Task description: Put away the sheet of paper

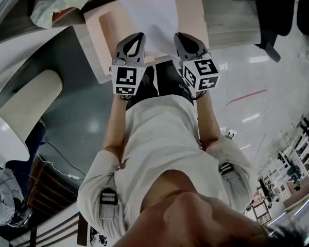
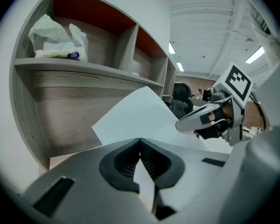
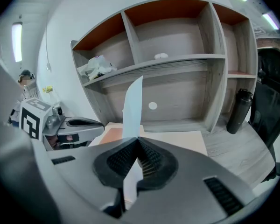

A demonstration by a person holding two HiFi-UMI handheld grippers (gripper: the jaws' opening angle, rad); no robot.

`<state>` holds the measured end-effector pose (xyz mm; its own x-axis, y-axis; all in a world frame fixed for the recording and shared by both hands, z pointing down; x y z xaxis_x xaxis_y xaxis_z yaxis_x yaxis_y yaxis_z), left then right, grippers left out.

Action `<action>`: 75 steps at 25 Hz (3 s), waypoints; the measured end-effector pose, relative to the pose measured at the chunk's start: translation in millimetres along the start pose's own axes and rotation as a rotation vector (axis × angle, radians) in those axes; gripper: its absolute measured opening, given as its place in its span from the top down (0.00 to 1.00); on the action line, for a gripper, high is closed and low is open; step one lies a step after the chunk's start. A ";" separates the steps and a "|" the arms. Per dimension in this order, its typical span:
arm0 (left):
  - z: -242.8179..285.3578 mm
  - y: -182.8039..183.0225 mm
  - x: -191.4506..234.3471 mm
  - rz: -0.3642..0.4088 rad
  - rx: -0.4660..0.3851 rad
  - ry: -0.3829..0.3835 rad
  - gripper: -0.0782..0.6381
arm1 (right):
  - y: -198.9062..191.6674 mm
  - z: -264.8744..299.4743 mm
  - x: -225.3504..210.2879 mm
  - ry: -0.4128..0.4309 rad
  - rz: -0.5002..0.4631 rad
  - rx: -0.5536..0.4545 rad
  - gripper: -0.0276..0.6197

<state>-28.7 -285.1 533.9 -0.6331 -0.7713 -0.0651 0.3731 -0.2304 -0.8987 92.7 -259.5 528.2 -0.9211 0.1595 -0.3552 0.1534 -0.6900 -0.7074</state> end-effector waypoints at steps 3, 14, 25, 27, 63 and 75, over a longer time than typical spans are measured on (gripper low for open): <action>6.8 -2.2 -3.2 -0.006 0.021 0.002 0.87 | -4.3 5.0 -16.2 -0.010 0.009 0.022 0.93; 28.4 -3.5 -10.7 -0.021 0.054 0.005 0.87 | -26.6 20.9 -59.3 -0.035 0.038 0.117 0.93; 39.1 -12.4 -16.7 -0.037 0.093 0.006 0.87 | -52.3 52.0 -93.5 -0.056 0.071 0.200 0.93; 39.5 -15.4 -15.1 -0.040 0.098 0.012 0.87 | -54.8 57.6 -94.0 -0.054 0.074 0.209 0.93; 12.5 -51.4 5.2 -0.110 0.133 0.090 0.87 | -76.3 102.7 -80.6 -0.081 0.172 0.222 0.93; 6.6 -60.5 5.1 -0.107 0.144 0.088 0.87 | -86.2 117.4 -57.2 -0.044 0.162 0.250 0.93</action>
<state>-50.0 -279.0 590.8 -0.7291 -0.6842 -0.0155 0.3891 -0.3958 -0.8318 90.2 -292.0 681.3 -0.9071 0.0064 -0.4208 0.2118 -0.8571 -0.4696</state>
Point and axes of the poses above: the fingertips, and each gripper's own axes: z forward along the fingers, x to its left, y out of its top, the point moved 2 cm from there along -z, backward along the fingers, and after that the axes turned 11 degrees about z, right-handed, at the moved point
